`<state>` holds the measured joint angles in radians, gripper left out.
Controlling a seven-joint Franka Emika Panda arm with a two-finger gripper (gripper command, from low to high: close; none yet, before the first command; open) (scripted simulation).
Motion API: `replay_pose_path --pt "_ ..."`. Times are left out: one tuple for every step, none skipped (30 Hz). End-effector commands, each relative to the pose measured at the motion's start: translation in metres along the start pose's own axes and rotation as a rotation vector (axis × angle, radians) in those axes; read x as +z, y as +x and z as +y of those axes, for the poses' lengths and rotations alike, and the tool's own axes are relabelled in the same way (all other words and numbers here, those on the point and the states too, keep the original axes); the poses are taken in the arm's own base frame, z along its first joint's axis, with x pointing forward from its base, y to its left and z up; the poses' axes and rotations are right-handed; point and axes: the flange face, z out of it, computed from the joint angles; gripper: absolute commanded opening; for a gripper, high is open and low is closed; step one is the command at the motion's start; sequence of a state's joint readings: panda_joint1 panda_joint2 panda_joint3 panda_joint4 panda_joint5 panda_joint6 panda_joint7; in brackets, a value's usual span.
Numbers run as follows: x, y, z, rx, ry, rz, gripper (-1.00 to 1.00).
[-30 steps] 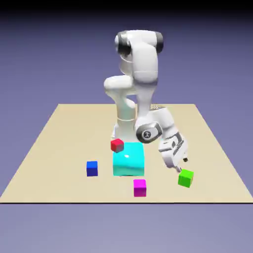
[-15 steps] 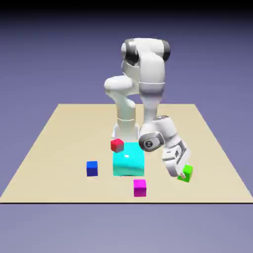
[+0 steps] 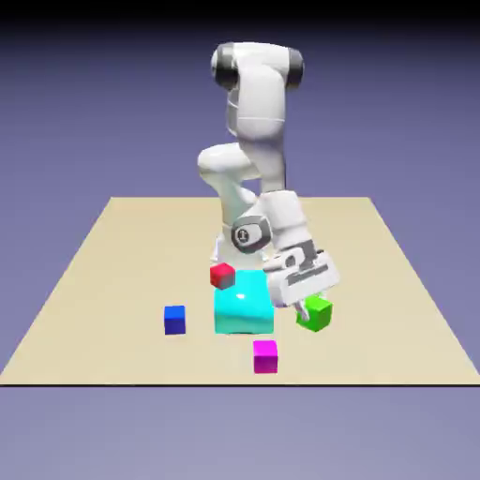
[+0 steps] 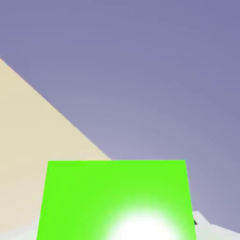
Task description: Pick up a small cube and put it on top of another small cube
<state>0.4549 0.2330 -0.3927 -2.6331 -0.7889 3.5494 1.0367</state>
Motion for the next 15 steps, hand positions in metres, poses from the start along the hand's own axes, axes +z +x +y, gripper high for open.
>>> replay_pose_path --pt "-0.005 0.005 0.008 0.025 -0.015 0.02 -1.0" --pt "-0.01 0.009 0.015 0.051 -0.03 0.039 -1.0" --pt "-0.015 0.013 0.023 0.077 -0.045 0.057 -1.0" --pt "-0.02 0.016 0.031 0.103 -0.059 0.075 -1.0" --pt "-0.026 0.019 0.04 0.13 -0.074 0.092 -1.0" --pt "-0.031 0.022 0.048 0.157 -0.089 0.109 -1.0" --pt "-0.037 0.024 0.056 0.185 -0.103 0.125 -1.0" --pt "-0.042 0.026 0.065 0.213 -0.118 0.14 -1.0" --pt "-0.048 0.027 0.074 0.241 -0.132 0.154 -1.0" --pt "-0.053 0.027 0.083 0.27 -0.146 0.168 -1.0" --pt "-0.059 0.027 0.092 0.299 -0.161 0.181 -1.0" --pt "-0.064 0.027 0.1 0.329 -0.175 0.192 -1.0" --pt "-0.069 0.026 0.109 0.359 -0.189 0.203 -1.0" --pt "-0.075 0.025 0.118 0.389 -0.203 0.213 -1.0" --pt "-0.08 0.022 0.127 0.42 -0.217 0.222 -1.0"
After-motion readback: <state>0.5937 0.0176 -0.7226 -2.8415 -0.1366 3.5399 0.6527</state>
